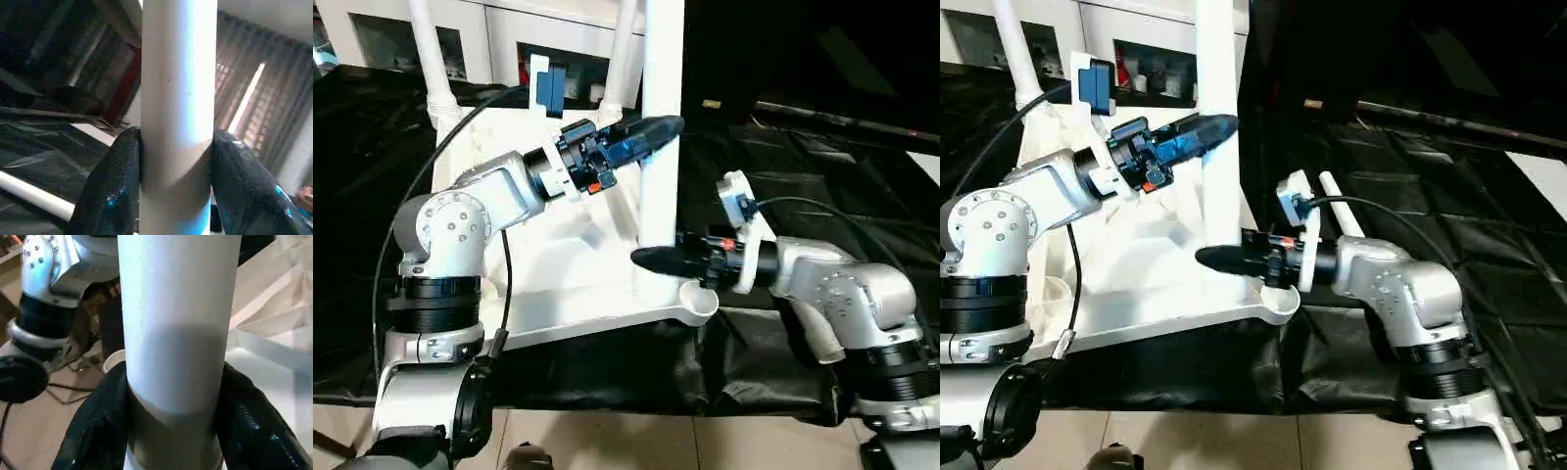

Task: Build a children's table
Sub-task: Pick table leg

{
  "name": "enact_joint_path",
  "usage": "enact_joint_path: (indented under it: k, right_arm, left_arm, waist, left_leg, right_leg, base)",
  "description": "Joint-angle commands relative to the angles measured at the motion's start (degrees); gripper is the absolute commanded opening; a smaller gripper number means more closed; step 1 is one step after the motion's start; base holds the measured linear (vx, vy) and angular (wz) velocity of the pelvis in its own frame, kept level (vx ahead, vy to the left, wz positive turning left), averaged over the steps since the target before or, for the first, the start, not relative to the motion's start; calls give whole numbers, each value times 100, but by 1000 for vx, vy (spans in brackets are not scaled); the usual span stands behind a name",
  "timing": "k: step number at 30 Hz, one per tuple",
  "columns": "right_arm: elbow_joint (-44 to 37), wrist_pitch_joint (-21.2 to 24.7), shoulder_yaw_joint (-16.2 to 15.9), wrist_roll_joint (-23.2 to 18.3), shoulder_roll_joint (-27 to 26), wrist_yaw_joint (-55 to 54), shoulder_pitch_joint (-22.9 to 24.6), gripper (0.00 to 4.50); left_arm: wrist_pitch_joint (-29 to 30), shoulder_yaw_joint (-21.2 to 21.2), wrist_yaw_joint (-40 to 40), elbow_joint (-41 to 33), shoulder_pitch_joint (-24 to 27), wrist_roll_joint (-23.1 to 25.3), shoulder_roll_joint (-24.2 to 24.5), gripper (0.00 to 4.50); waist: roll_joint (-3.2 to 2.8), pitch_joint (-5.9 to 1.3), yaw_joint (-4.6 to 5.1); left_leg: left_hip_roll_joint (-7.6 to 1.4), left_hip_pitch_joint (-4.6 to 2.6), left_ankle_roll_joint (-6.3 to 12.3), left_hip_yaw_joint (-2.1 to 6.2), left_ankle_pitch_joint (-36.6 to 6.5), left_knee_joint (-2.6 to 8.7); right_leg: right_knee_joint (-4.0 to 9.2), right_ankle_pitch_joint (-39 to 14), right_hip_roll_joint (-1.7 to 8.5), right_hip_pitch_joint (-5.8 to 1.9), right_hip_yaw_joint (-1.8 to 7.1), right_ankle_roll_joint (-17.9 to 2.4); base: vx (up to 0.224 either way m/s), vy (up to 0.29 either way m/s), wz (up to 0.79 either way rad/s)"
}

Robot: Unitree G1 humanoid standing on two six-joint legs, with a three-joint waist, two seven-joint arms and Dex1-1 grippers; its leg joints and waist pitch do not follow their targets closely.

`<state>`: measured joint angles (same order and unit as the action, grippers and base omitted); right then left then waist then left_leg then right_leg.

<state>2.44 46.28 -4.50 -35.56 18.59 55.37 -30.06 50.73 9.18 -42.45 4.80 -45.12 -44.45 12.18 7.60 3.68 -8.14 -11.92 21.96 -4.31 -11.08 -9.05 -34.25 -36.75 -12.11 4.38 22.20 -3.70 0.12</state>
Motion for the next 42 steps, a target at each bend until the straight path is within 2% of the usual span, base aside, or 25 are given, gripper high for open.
enact_joint_path:
  k: [1,2,3,5,9,13,14,15,16,19,22,25,26,29,30,34,35,36,38,39,40,41,42]
  right_arm:
    - [213,-444,250,528,-42,-784,-211,193]
    - [232,-532,220,636,-74,-910,-227,193]
    - [236,-590,195,706,-92,-986,-233,193]
    - [246,-708,104,1006,-223,-1453,-278,193]
    - [246,-708,104,1006,-223,-1453,-278,193]
    - [253,-708,85,1069,-254,-1573,-294,193]
    - [225,-672,-43,1265,-391,-1901,-341,193]
    - [204,-655,-133,1392,-503,-2132,-371,193]
    - [179,-634,-218,1503,-583,-2312,-387,193]
    - [171,-676,-314,1633,-646,-2458,-387,193]
    - [204,-688,-289,1658,-740,-2573,-406,193]
    - [245,-728,-295,1755,-819,-2684,-431,193]
    - [264,-739,-308,1781,-838,-2718,-444,193]
    - [287,-764,-348,1820,-848,-2753,-461,193]
    - [290,-774,-361,1831,-845,-2756,-462,193]
    - [264,-846,-412,1878,-808,-2699,-437,193]
    - [219,-855,-392,1792,-791,-2548,-404,193]
    - [178,-842,-372,1708,-770,-2414,-376,228]
    - [-75,-539,-293,1262,-501,-1754,-285,263]
    - [-154,-439,-281,1118,-370,-1503,-257,265]
    - [-166,-434,-283,1103,-344,-1459,-251,283]
    - [-263,-395,-291,946,-87,-1027,-190,296]
    - [-263,-395,-291,946,-87,-1027,-190,296]
  left_arm:
    - [-53,-228,533,79,-58,417,-107,251]
    - [-150,-274,668,40,-31,545,-134,257]
    - [-215,-298,776,14,-13,630,-163,257]
    - [-472,-356,1374,-60,71,995,-369,287]
    - [-472,-356,1374,-60,71,995,-369,287]
    - [-523,-369,1482,-68,90,1057,-414,297]
    - [-801,-419,1904,44,134,1328,-641,297]
    - [-1012,-429,2195,140,153,1503,-814,297]
    - [-1205,-376,2509,257,126,1655,-950,263]
    - [-1407,-307,2789,367,75,1777,-1029,256]
    - [-1439,-271,2789,353,84,1769,-1052,215]
    - [-1428,-344,2699,221,170,1742,-1115,209]
    - [-1450,-394,2676,189,201,1773,-1126,196]
    - [-1493,-454,2682,171,236,1815,-1129,191]
    - [-1498,-452,2697,175,238,1815,-1123,189]
    - [-1511,-424,2676,216,225,1820,-1062,187]
    - [-1499,-419,2561,226,210,1791,-999,187]
    - [-1482,-425,2427,229,198,1758,-929,187]
    - [-1317,-540,1742,151,201,1569,-603,186]
    - [-1242,-571,1499,104,209,1478,-491,186]
    - [-1226,-574,1460,96,211,1460,-474,186]
    - [-1045,-597,1071,20,225,1258,-305,186]
    - [-1045,-597,1071,20,225,1258,-305,186]
  waist:
    - [-52,-422,22]
    - [-73,-418,30]
    - [-60,-427,22]
    - [-61,-416,13]
    - [-39,-438,22]
    - [-44,-435,33]
    - [-111,-435,27]
    - [-89,-426,46]
    - [-61,-433,53]
    - [-54,-430,54]
    - [-63,-427,48]
    - [-34,-433,53]
    - [-64,-432,51]
    - [-57,-427,58]
    - [-77,-426,56]
    - [-78,-423,56]
    - [-90,-426,55]
    - [-89,-424,58]
    - [-82,-429,52]
    - [-92,-430,29]
    - [-100,-420,37]
    - [-101,-424,38]
    - [-93,-430,34]
  left_leg:
    - [-169,-147,-416,84,-667,379]
    - [-173,-152,-455,87,-648,385]
    - [-160,-172,-475,72,-663,372]
    - [-169,-157,-525,83,-695,382]
    - [-147,-134,-436,83,-607,369]
    - [-141,-134,-371,77,-520,362]
    - [-144,-143,-397,83,-551,364]
    - [-158,-136,-411,87,-570,376]
    - [-155,-135,-450,93,-651,374]
    - [-156,-145,-459,100,-778,379]
    - [-159,-157,-489,102,-794,383]
    - [-149,-138,-468,99,-687,377]
    - [-152,-142,-460,98,-663,378]
    - [-152,-145,-461,96,-704,383]
    - [-156,-158,-476,98,-767,386]
    - [-154,-152,-509,102,-839,391]
    - [-155,-157,-512,101,-836,389]
    - [-151,-152,-511,101,-834,390]
    - [-147,-154,-484,97,-818,386]
    - [-138,-168,-418,98,-816,381]
    - [-155,-156,-409,99,-776,390]
    - [-147,-155,-412,100,-771,385]
    - [-145,-163,-394,95,-755,380]
  right_leg:
    - [404,-595,392,-220,248,-801]
    - [403,-603,383,-208,251,-777]
    - [411,-637,385,-212,256,-753]
    - [412,-631,388,-223,261,-700]
    - [391,-413,367,-255,256,-632]
    - [375,-213,355,-252,253,-698]
    - [371,-211,360,-245,256,-714]
    - [394,-209,353,-238,261,-701]
    - [404,-295,368,-255,257,-666]
    - [435,-531,374,-246,264,-540]
    - [422,-500,365,-223,259,-462]
    - [396,-330,358,-237,256,-495]
    - [393,-277,364,-231,258,-521]
    - [401,-283,359,-234,259,-510]
    - [406,-348,363,-223,259,-502]
    - [418,-423,364,-225,261,-461]
    - [414,-395,364,-222,264,-465]
    - [412,-365,359,-226,262,-471]
    - [403,-339,351,-231,262,-478]
    - [404,-330,350,-252,255,-492]
    - [390,-214,340,-236,262,-509]
    - [385,-190,337,-240,256,-514]
    - [382,-172,344,-250,255,-544]
  base:
    - [0,0,0]
    - [0,0,0]
    - [0,0,0]
    - [0,0,0]
    - [0,0,0]
    - [0,0,0]
    - [0,0,0]
    - [0,0,0]
    - [0,0,0]
    - [0,0,0]
    - [0,0,0]
    - [0,0,0]
    - [0,0,0]
    - [0,0,0]
    - [0,0,0]
    - [0,0,0]
    - [0,0,0]
    - [0,0,0]
    - [0,0,0]
    - [0,0,0]
    - [0,0,0]
    - [0,0,0]
    - [0,0,0]
